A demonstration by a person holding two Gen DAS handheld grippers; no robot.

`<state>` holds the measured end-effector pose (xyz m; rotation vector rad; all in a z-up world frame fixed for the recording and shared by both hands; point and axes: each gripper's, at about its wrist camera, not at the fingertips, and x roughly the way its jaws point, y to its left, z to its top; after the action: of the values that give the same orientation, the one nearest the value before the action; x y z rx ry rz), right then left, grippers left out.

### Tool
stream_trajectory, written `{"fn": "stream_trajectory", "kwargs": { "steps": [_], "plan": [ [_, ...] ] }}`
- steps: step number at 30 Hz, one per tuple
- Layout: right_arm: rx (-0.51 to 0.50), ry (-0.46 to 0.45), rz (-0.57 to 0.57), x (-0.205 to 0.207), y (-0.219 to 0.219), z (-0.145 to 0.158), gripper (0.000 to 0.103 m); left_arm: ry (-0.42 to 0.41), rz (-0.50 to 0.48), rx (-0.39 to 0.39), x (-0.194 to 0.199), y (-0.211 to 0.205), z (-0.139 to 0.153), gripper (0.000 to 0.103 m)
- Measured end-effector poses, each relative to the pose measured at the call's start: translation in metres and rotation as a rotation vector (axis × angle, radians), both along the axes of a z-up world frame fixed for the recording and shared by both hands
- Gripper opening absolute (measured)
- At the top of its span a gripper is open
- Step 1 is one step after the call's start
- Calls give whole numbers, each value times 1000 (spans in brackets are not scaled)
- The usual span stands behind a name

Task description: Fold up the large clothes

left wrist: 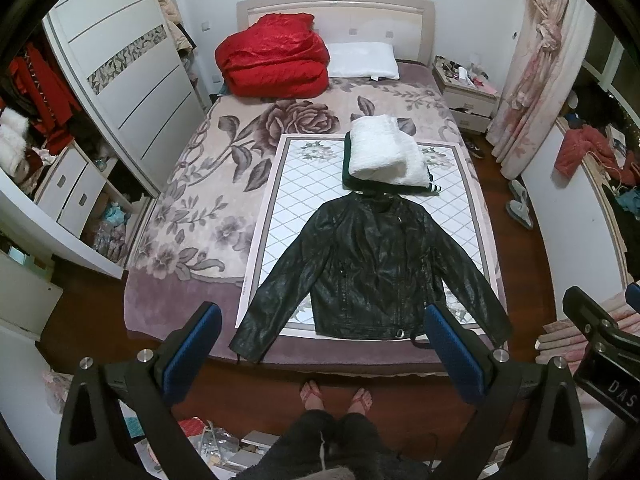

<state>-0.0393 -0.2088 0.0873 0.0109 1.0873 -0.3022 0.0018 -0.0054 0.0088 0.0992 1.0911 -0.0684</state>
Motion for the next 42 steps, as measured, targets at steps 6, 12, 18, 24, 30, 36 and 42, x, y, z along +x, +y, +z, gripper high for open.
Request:
{"fn": "stream_trajectory", "kwargs": {
  "steps": [6,12,18,24,30,36,42],
  "plan": [
    [-6,-1,2,8,5,14,103,-5,0,-2,1,-4,3,103],
    [-6,-6,2,11,6,23,103,-11,3,-7,1,-12,12,103],
    [-5,-11,4,9,6,23,103,-13,2,-9,1,-13,13,103],
    [-7,-14,7,11,9,30,103,-15,1,-13,1,-10,13,103],
    [-6,-18,11,14,13,37,103,-17,0,-12,3,-13,15,103],
    [0,-20,17,11,17,36,103,-21,3,-14,3,-12,16,103],
    [2,-22,16,11,18,34,103,-28,0,-16,13,-18,24,103]
  ]
}}
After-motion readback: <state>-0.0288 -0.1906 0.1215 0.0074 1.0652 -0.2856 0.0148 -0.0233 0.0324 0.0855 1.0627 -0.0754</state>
